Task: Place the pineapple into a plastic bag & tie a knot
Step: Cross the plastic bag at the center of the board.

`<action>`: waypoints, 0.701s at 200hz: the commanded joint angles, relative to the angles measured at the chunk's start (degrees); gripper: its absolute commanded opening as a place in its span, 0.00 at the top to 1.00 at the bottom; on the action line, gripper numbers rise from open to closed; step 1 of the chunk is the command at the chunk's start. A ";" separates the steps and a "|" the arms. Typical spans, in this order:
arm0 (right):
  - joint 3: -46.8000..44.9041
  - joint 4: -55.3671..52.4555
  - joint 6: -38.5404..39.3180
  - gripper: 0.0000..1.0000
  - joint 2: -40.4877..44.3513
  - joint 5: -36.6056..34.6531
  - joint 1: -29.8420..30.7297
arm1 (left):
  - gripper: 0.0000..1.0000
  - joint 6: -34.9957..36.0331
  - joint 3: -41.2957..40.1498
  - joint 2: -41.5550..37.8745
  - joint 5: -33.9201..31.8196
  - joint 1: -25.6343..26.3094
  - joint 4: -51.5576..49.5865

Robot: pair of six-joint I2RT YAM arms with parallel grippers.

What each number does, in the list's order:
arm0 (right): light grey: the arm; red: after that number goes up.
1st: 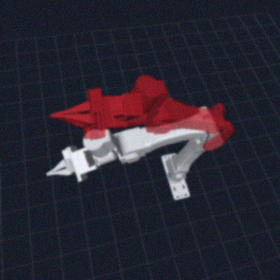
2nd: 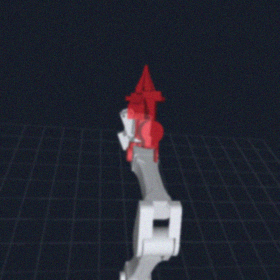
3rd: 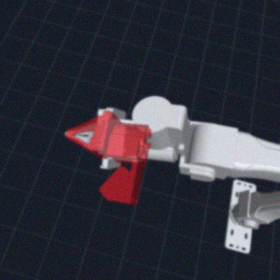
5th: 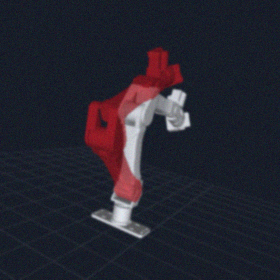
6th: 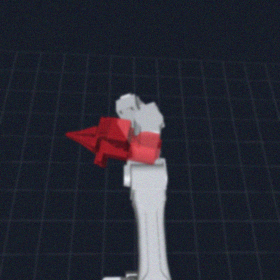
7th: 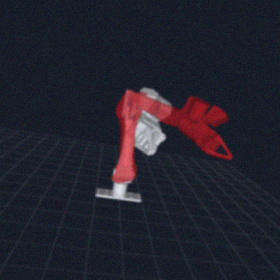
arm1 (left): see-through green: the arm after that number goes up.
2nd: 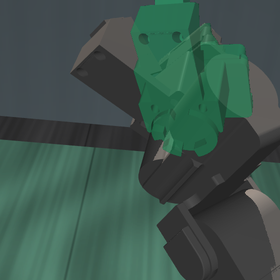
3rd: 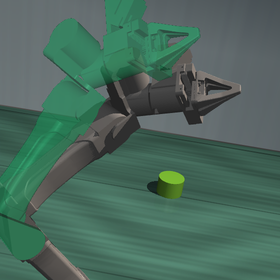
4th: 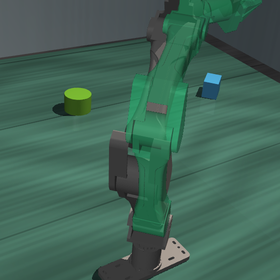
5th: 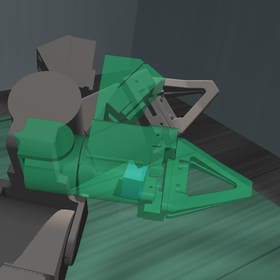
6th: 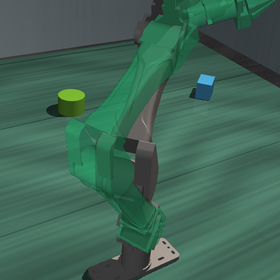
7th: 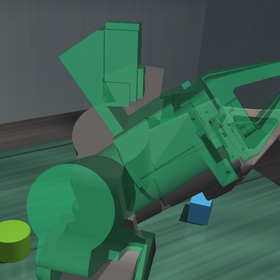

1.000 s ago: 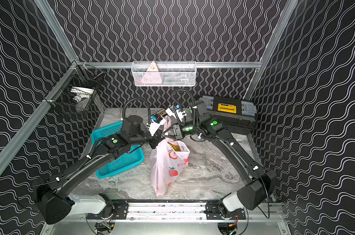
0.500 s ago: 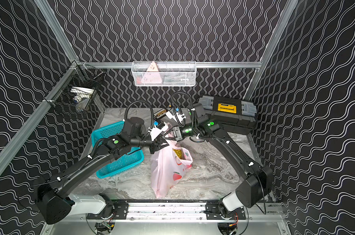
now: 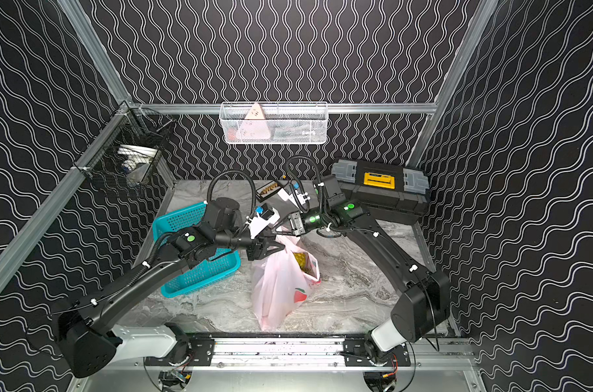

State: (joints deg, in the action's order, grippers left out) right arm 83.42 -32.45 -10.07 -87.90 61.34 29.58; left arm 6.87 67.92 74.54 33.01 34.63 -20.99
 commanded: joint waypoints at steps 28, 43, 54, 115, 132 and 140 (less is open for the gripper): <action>-4.14 12.46 -9.29 1.00 2.61 4.22 0.04 | 0.50 -6.27 -1.85 1.23 -3.55 0.43 10.51; -5.46 15.22 -11.86 1.00 3.20 4.99 0.04 | 0.49 -8.17 -3.28 1.09 -5.28 0.80 15.12; -6.67 18.20 -14.10 1.00 3.71 5.52 0.04 | 0.49 -9.25 -4.35 1.19 -7.03 1.29 18.31; -11.26 25.23 -20.13 1.00 5.90 5.83 0.04 | 0.56 -17.16 -9.12 1.85 -6.42 2.36 35.61; -11.83 25.31 -20.23 1.00 6.23 6.18 0.04 | 0.66 -18.44 -9.12 2.70 -6.23 2.47 37.86; -12.12 25.59 -20.58 1.00 6.42 6.16 0.04 | 0.71 -19.14 -9.23 3.02 -6.37 2.46 38.90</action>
State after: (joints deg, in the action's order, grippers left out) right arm 72.16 -8.60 -28.97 -82.19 63.20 29.10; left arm -7.79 58.83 76.62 27.99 37.04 6.22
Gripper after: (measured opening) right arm 0.053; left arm 0.353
